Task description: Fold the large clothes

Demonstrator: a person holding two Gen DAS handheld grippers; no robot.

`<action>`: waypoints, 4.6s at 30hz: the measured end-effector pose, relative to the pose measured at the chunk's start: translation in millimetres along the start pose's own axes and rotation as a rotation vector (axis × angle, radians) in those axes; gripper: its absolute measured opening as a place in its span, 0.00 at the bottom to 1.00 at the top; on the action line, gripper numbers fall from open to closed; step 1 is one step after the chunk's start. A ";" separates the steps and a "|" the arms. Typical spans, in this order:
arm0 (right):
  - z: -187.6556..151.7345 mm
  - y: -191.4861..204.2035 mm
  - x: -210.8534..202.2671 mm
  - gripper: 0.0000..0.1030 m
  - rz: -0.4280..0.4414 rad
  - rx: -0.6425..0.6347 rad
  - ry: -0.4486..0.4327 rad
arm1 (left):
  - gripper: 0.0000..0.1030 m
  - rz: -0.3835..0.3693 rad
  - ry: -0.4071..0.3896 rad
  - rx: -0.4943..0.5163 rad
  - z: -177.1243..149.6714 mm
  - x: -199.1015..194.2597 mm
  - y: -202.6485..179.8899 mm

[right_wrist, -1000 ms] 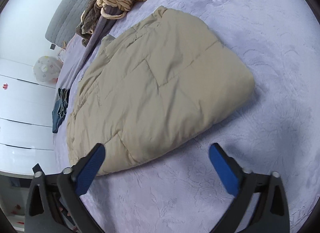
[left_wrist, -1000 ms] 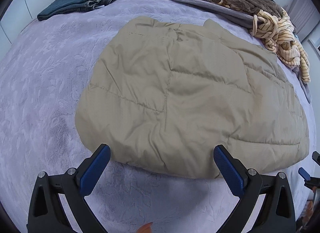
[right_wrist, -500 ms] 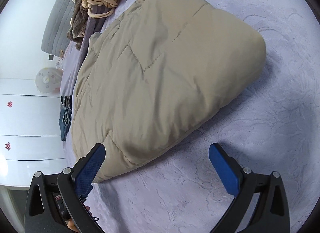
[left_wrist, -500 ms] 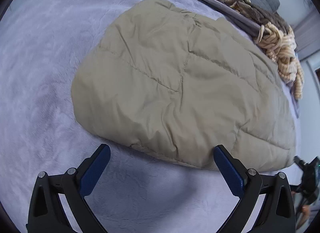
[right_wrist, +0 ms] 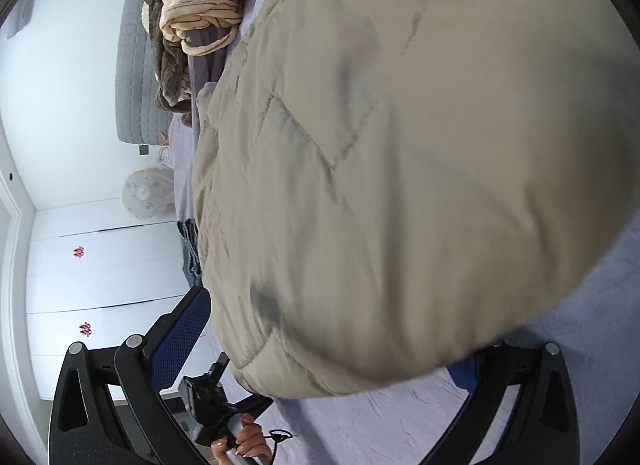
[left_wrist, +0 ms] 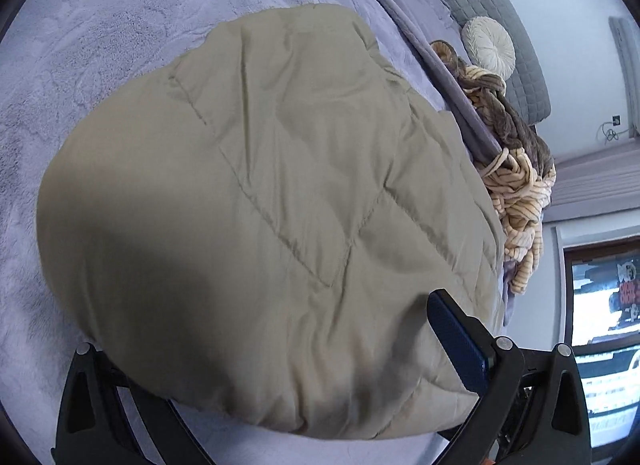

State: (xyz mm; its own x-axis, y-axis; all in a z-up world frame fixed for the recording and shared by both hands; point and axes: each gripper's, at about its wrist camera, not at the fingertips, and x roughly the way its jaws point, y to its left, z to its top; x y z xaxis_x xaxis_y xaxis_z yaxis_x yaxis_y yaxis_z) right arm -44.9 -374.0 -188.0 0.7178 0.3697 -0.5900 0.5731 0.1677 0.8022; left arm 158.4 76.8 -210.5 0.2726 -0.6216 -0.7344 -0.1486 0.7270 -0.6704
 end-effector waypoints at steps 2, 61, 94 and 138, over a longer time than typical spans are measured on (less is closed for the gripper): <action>5.9 -2.2 10.1 1.00 0.006 0.009 0.008 | 1.00 0.008 -0.020 -0.026 4.1 6.9 1.0; -140.5 -96.1 -179.8 0.47 -0.275 0.136 -0.032 | 0.58 0.405 -0.063 0.134 -204.6 -234.7 146.1; -225.9 12.7 -149.0 0.81 -0.372 -0.284 0.110 | 0.99 0.501 0.011 0.517 -204.6 -263.6 38.6; -264.7 45.2 -29.7 1.00 -0.545 -0.322 0.184 | 0.99 0.032 0.445 0.463 -88.2 -172.1 102.1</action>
State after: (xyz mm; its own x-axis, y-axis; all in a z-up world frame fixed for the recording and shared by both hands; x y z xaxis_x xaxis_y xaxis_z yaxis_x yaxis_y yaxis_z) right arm -145.0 -135.5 -110.0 0.2627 0.3000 -0.9170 0.6680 0.6292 0.3972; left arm 12.5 232.3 -161.9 -0.1601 -0.5868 -0.7938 0.3031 0.7360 -0.6053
